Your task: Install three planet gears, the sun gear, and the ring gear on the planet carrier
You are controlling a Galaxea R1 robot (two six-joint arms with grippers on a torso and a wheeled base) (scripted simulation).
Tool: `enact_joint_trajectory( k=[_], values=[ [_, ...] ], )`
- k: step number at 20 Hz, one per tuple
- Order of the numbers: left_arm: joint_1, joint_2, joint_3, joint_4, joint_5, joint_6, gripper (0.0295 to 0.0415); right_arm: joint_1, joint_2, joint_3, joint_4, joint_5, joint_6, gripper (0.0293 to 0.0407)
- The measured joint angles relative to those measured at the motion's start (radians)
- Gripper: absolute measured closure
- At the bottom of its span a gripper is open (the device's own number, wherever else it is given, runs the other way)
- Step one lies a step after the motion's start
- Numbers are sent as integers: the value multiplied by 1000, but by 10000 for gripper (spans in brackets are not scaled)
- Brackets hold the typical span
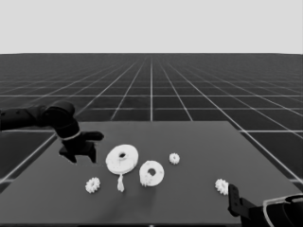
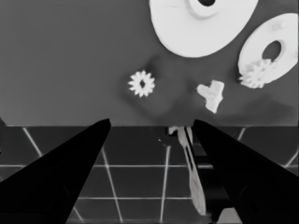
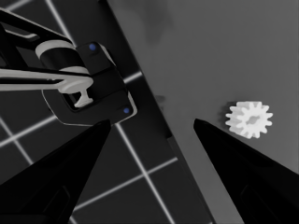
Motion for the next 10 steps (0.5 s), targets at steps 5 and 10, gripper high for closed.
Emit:
enact_joint_trajectory(
  k=[5,10],
  values=[
    [-1,-40,-26,1,2,65,326,0,0,0,0,0,0,315],
    [458,20,-165,415,-200,112,326,0,0,0,0,0,0,315]
  ],
)
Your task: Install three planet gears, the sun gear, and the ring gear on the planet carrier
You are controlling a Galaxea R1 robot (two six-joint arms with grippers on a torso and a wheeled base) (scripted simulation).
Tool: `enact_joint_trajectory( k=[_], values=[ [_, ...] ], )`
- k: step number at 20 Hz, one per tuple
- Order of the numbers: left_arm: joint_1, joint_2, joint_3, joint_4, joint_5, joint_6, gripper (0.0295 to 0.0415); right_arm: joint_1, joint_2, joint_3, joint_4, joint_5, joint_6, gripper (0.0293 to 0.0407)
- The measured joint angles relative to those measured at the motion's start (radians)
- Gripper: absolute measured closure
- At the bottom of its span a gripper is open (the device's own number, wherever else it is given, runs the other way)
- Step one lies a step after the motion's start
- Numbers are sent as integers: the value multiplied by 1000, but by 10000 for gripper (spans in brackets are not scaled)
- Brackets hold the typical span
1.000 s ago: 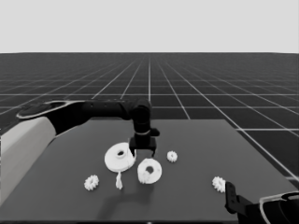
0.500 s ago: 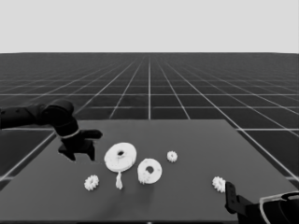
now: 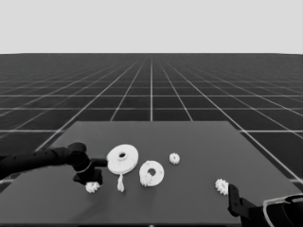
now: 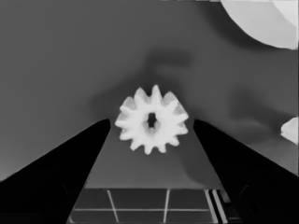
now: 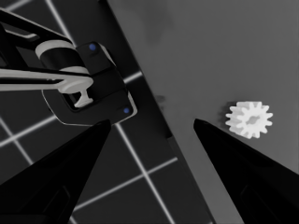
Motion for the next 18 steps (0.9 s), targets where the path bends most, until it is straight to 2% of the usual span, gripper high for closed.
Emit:
enact_joint_trajectory(
  k=[5,7,15,16,17,18],
  values=[
    [25,15,-33,20,-19,11,326,0,0,0,0,0,0,315],
    [27,16,-35,20,-20,11,397,0,0,0,0,0,0,315],
    [26,16,-36,21,-21,12,398,0,0,0,0,0,0,315],
    [-111,-51,116,-119,87,-37,398,0,0,0,0,0,0,315],
    [-253,-74,166,-233,138,-54,398,0,0,0,0,0,0,315],
    [-342,-76,168,-309,165,-54,398,0,0,0,0,0,0,315]
  ],
)
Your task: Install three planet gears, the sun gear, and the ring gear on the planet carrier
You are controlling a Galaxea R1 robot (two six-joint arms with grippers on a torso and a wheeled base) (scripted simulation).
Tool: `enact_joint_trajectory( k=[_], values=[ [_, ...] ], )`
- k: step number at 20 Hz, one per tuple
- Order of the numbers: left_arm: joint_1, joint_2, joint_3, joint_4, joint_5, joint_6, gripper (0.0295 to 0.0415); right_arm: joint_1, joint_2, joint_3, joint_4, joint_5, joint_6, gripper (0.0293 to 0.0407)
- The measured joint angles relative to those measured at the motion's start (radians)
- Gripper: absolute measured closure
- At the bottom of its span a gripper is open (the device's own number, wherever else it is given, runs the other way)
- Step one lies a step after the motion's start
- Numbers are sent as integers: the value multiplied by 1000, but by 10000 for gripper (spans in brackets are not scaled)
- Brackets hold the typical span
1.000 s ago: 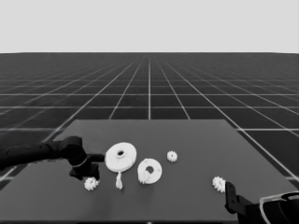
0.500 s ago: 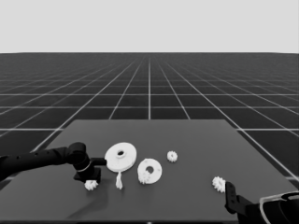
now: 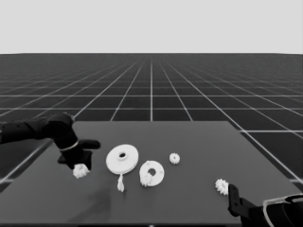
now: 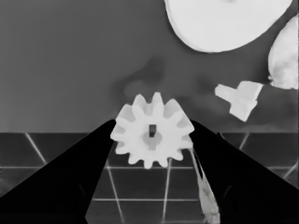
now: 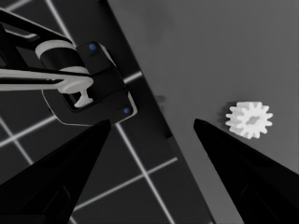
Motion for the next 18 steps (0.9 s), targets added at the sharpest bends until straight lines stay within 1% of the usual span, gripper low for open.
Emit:
enact_joint_trajectory(
  k=[1,3,7,8,9,10,11,13,17,18],
  values=[
    [-51,3,-8,-44,15,3,398,0,0,0,0,0,0,315],
    [-96,9,-22,-84,30,8,398,0,0,0,0,0,0,315],
    [-115,12,-30,-102,37,12,398,0,0,0,0,0,0,315],
    [-112,226,-170,-103,30,-205,398,0,0,0,0,0,0,315],
    [-110,501,-324,-102,26,-257,398,0,0,0,0,0,0,315],
    [-108,663,-487,-100,27,-216,398,0,0,0,0,0,0,315],
    [-106,757,-611,-99,28,-167,398,0,0,0,0,0,0,315],
    [-104,846,-753,-98,30,-102,398,0,0,0,0,0,0,315],
    [-103,889,-831,-97,31,-64,398,0,0,0,0,0,0,315],
    [12,889,-829,38,-15,-65,398,0,0,0,0,0,0,315]
  ],
)
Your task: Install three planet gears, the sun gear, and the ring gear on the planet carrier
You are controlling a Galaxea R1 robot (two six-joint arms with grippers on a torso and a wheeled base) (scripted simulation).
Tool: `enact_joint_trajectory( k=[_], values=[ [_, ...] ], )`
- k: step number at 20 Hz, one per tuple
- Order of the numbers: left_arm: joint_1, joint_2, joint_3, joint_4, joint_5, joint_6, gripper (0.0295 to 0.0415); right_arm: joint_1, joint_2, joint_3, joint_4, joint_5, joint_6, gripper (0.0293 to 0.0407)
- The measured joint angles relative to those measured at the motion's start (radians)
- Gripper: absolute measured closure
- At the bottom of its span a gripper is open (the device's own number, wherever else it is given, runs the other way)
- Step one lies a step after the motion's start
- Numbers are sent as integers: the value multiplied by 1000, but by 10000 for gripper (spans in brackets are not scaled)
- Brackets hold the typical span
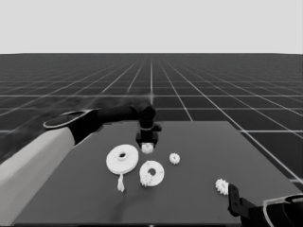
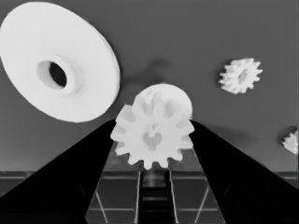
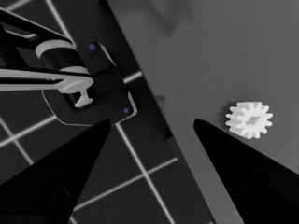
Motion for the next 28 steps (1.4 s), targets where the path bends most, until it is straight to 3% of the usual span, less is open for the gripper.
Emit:
enact_joint_trajectory(
  k=[1,3,9,11,12,19,21,22,24,28],
  values=[
    [104,11,-35,80,-29,19,398,0,0,0,0,0,0,315],
    [190,36,-115,146,-67,65,398,0,0,0,0,0,0,315],
    [225,56,-172,175,-93,96,398,0,0,0,0,0,0,315],
    [226,56,-174,176,-94,96,339,0,0,0,0,0,0,315],
    [226,56,-174,176,-94,97,330,0,0,0,0,0,0,315],
    [226,56,-175,176,-94,97,326,0,0,0,0,0,0,315],
    [26,-10,26,-11,17,-16,326,0,0,0,0,0,0,315],
    [-36,-7,24,-62,29,-16,326,0,0,0,0,0,0,315],
    [-90,0,5,-110,39,-4,326,0,0,0,0,0,0,315],
    [-112,5,-11,-132,45,5,326,0,0,0,0,0,0,315]
  ],
)
